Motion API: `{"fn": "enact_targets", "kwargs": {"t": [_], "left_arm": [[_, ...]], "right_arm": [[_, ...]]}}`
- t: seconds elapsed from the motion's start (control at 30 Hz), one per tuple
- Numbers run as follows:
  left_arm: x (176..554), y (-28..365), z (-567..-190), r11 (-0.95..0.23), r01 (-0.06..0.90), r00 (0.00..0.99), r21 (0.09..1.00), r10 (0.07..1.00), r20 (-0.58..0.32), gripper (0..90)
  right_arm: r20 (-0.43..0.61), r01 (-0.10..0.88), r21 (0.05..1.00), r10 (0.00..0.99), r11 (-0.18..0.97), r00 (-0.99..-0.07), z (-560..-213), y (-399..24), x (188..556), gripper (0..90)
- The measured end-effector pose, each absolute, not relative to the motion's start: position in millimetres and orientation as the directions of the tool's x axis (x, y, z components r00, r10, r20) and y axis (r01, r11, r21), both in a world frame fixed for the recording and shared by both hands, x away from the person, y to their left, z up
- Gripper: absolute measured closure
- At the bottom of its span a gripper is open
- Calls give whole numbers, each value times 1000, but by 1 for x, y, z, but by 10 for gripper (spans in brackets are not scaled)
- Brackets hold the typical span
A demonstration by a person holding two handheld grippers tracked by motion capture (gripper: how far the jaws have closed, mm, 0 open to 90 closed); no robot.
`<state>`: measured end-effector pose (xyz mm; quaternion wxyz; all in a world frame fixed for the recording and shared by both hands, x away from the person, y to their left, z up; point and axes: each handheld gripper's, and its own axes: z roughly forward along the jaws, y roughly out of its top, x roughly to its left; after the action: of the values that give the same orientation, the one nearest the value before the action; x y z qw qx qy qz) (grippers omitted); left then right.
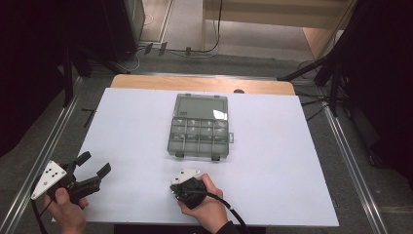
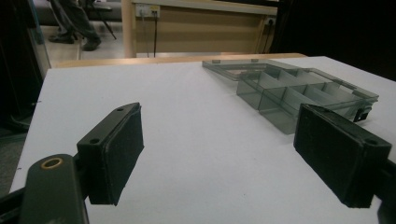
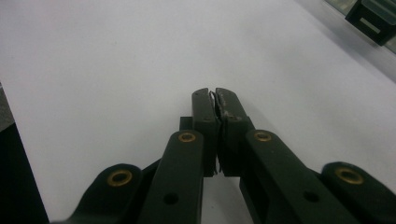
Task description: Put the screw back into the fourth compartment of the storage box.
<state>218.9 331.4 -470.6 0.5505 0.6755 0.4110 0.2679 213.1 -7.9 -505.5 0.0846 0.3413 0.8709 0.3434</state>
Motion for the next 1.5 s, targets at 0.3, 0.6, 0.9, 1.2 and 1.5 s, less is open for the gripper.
{"fn": "enact_targets", "kwargs": {"t": [0.3, 0.6, 0.9, 1.2, 1.5], "left_arm": [[219, 332, -471, -60, 257, 514, 965, 854, -84, 162], [219, 332, -471, -59, 261, 517, 964, 852, -88, 163], [219, 332, -472, -59, 263, 516, 963, 852, -89, 163], [219, 332, -471, -65, 264, 517, 962, 852, -84, 162], [220, 331, -472, -64, 264, 518, 962, 851, -86, 162]], "right_arm": [[130, 546, 666, 642, 508, -756, -499, -17, 219, 895], [145, 543, 689, 643, 480, -752, -486, -26, 224, 895], [150, 544, 704, 653, 457, -742, -475, -38, 232, 896], [148, 542, 721, 669, 431, -729, -463, -51, 240, 896], [143, 543, 732, 688, 410, -712, -453, -65, 248, 896]]}}
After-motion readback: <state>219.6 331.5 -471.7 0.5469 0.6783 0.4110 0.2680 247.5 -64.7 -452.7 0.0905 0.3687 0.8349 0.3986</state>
